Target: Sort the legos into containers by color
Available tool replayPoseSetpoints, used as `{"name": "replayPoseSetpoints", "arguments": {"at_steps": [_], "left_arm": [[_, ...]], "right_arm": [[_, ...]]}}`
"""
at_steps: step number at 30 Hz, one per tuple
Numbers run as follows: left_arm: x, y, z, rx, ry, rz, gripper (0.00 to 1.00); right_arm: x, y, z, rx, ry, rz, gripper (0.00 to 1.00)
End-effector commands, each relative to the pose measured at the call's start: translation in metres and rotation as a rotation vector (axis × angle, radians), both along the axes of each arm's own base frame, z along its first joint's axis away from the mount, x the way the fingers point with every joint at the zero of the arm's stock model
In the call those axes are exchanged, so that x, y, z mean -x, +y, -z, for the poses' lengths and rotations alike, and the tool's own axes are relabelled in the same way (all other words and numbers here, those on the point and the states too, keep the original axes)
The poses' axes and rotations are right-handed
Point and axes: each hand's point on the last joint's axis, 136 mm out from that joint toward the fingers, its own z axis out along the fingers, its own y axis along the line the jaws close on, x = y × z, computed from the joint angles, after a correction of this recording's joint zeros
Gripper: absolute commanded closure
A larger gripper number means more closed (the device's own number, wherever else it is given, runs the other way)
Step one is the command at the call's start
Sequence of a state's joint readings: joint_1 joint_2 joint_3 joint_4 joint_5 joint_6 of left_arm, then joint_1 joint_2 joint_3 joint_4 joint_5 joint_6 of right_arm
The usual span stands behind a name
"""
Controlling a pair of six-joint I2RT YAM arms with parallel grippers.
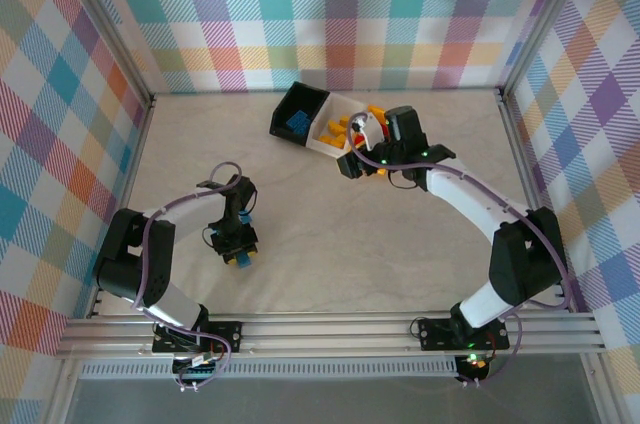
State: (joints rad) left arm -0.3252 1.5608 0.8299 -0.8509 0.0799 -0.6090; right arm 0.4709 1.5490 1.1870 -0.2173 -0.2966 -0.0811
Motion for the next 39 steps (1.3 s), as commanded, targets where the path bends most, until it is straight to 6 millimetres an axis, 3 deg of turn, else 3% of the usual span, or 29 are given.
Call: {"name": "replayPoseSetpoints", "arguments": {"at_steps": [1,11,20,30,39], "left_arm": [[0.003,0.012,-0.004,-0.069,0.008,0.017,0.66],[-0.01,-0.006,-0.025,0.015,-0.079,0.016,0.7],[-0.031,-0.033,-0.058,0.11,-0.17,0.047,0.7],[-0.077,-0.061,-0.101,0.191,-0.268,0.077,0.7],[-0.142,-0.093,-0.124,0.244,-0.325,0.126,0.7]], "right_arm": [[0.002,0.0,-0.015,-0.043,-0.028,0.012,0.27],[0.001,0.001,-0.007,-0.051,-0.009,0.018,0.27],[-0.001,-0.001,-0.003,-0.069,0.015,0.053,0.26],[-0.001,-0.004,0.005,-0.096,0.059,0.1,0.26],[0.005,-0.013,0.008,-0.082,0.07,0.122,0.26]]}}
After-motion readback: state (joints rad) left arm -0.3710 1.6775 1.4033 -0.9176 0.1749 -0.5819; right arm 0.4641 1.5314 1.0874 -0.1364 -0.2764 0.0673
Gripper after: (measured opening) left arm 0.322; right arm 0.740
